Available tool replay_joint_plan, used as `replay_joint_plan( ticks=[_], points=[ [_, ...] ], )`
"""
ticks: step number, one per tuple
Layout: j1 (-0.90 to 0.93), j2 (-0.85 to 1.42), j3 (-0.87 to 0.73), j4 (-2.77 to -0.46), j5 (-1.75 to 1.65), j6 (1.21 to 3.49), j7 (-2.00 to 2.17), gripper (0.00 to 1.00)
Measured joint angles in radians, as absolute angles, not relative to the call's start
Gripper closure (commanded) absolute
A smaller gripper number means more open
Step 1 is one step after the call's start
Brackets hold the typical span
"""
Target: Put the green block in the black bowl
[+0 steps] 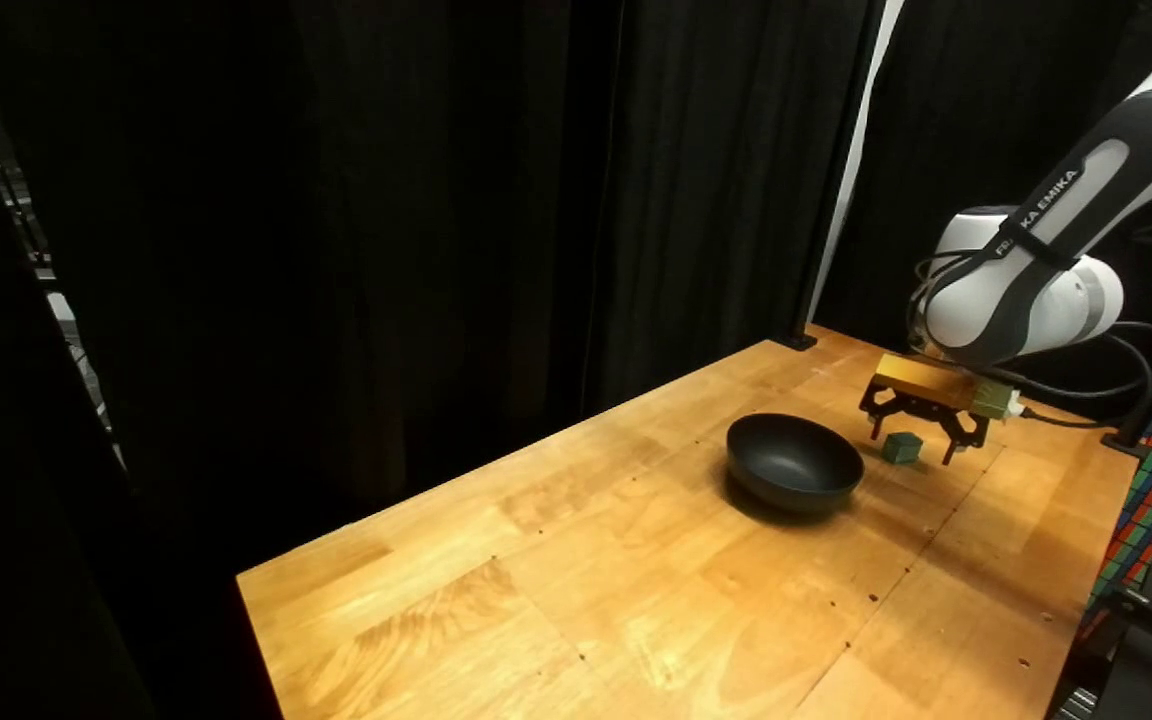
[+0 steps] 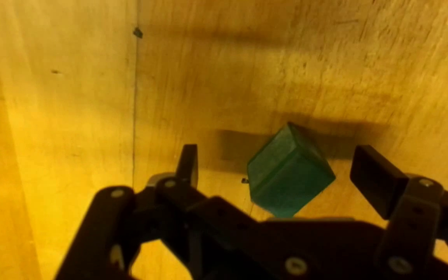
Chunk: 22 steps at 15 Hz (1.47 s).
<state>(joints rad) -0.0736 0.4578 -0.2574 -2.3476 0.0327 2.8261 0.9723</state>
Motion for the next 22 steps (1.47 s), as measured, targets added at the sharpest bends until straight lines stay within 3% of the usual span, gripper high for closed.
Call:
replay_joint_plan(
  ticks=[2, 8, 10, 15, 20, 21, 22],
  points=[
    [-0.045, 0.486, -0.289, -2.335, 0.033, 2.857, 1.002, 0.34],
    [-0.021, 0.521, -0.316, -2.311, 0.083, 2.849, 1.026, 0.82],
    [-0.021, 0.512, -0.315, -2.306, 0.109, 2.821, 1.026, 0.92],
    [-0.039, 0.406, -0.284, -2.300, 0.153, 2.734, 1.000, 0.92],
    [-0.115, 0.246, -0.100, -2.296, 0.444, 2.619, 0.808, 0.92],
    [-0.117, 0.227, -0.069, -2.293, 0.513, 2.589, 0.764, 0.81],
    [-0.117, 0.214, -0.044, -2.288, 0.578, 2.554, 0.725, 0.42]
  ],
)
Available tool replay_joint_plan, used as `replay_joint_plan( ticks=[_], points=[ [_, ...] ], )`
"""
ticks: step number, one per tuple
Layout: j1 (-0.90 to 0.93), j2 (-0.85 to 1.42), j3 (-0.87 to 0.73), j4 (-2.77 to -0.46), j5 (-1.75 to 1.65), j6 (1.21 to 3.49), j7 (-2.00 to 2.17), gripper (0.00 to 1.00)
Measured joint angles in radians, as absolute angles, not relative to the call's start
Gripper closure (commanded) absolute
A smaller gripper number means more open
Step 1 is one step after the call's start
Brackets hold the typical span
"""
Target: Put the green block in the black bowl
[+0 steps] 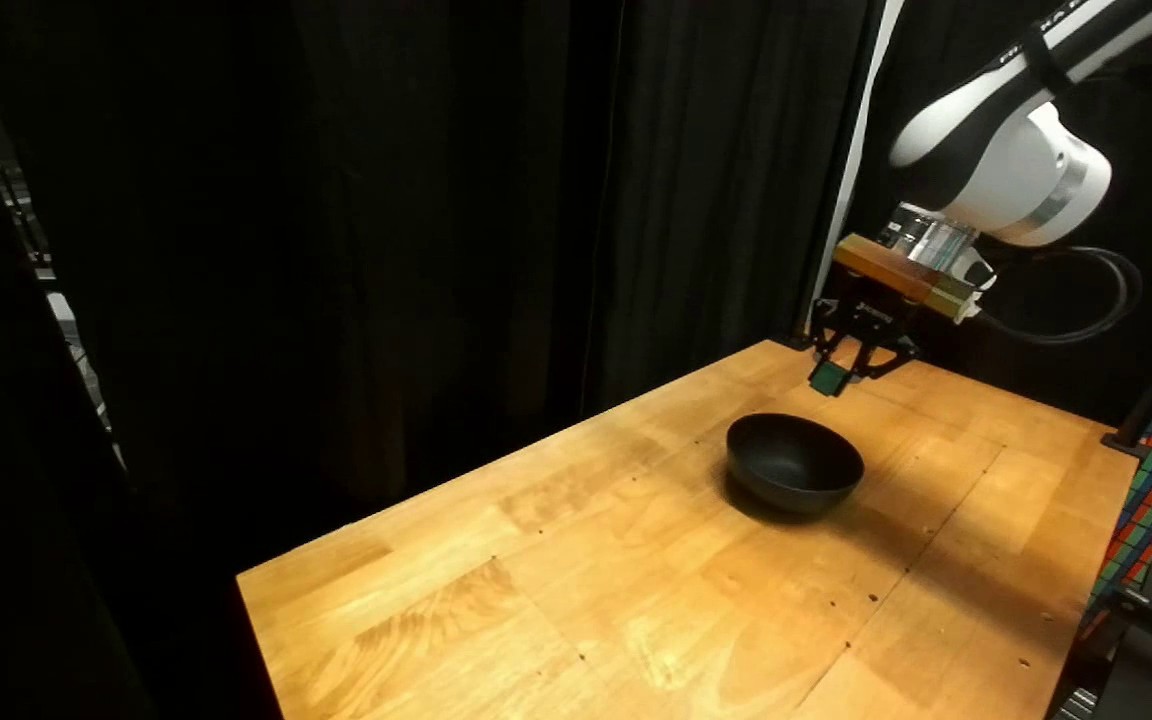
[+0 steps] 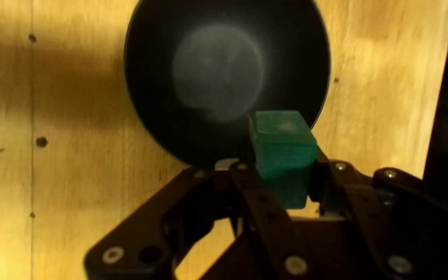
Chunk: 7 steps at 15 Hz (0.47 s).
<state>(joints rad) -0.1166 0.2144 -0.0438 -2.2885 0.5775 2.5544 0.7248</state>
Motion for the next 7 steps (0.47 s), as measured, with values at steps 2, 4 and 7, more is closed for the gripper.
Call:
replay_joint_plan(
  ticks=[2, 4, 7],
  points=[
    [-0.112, 0.202, -0.012, -2.275, 0.663, 2.461, 0.666, 0.36],
    [-0.103, 0.200, -0.011, -2.264, 0.667, 2.373, 0.650, 0.19],
    [-0.101, 0.186, -0.032, -2.260, 0.586, 2.265, 0.642, 0.01]
  ],
)
